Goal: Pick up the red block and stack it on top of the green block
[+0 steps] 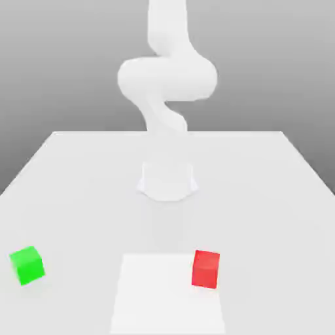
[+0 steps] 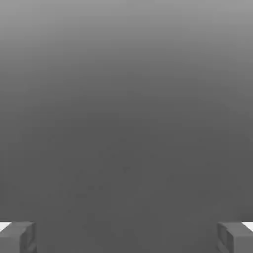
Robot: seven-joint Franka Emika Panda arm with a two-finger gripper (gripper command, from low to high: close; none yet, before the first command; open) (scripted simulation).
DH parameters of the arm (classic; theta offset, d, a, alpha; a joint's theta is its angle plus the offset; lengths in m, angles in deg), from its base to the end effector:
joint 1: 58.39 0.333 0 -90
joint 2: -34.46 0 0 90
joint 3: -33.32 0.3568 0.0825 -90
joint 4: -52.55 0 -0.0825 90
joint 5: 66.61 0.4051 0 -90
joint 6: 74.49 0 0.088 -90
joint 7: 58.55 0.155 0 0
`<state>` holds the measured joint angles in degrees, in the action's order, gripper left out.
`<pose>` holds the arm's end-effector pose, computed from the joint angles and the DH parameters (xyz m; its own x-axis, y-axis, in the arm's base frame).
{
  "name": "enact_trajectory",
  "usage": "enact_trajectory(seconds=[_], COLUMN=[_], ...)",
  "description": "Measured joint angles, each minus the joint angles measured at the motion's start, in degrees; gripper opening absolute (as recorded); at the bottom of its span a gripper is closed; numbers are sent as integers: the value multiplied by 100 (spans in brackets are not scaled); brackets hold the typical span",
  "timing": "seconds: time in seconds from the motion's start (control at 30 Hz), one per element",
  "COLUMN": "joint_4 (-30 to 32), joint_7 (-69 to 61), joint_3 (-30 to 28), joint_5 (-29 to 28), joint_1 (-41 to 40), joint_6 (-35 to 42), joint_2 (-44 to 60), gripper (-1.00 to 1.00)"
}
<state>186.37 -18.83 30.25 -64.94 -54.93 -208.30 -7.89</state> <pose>0.3975 -0.0024 0.6686 0.5823 -0.6599 0.4749 -0.4578 -0.7488 -0.4793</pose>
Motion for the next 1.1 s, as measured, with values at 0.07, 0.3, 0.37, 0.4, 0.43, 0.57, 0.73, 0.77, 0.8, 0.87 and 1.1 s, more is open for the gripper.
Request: enact_trajectory(seconds=[0.07, 0.3, 0.37, 0.4, 0.43, 0.57, 0.73, 0.77, 0.8, 0.87, 1.1], joint_4=[172, 735, 894, 974, 1054, 1372, 1777, 1859, 1942, 2109, 2546], joint_7=[-513, -2235, -2687, -2931, -3164, -4075, -5078, -5255, -5415, -5698, -6039], joint_3=[-245, -842, -998, -1023, -1077, -1164, -1172, -1132, -1123, -1098, -1146], joint_5=[137, 624, 716, 789, 842, 1033, 1080, 1057, 1010, 862, -151], joint_1=[291, 1131, 1379, 1454, 1559, 1863, 2136, 2145, 2177, 2225, 2289], joint_6=[-170, -717, -870, -946, -1024, -1335, -1746, -1831, -1918, -2095, -2661], joint_2=[302, 1355, 1657, 1812, 1963, 2561, 3252, 3380, 3502, 3730, 4296], gripper=[0, 0, 0, 0, 0, 0, 0, 0, 0, 0, 0])
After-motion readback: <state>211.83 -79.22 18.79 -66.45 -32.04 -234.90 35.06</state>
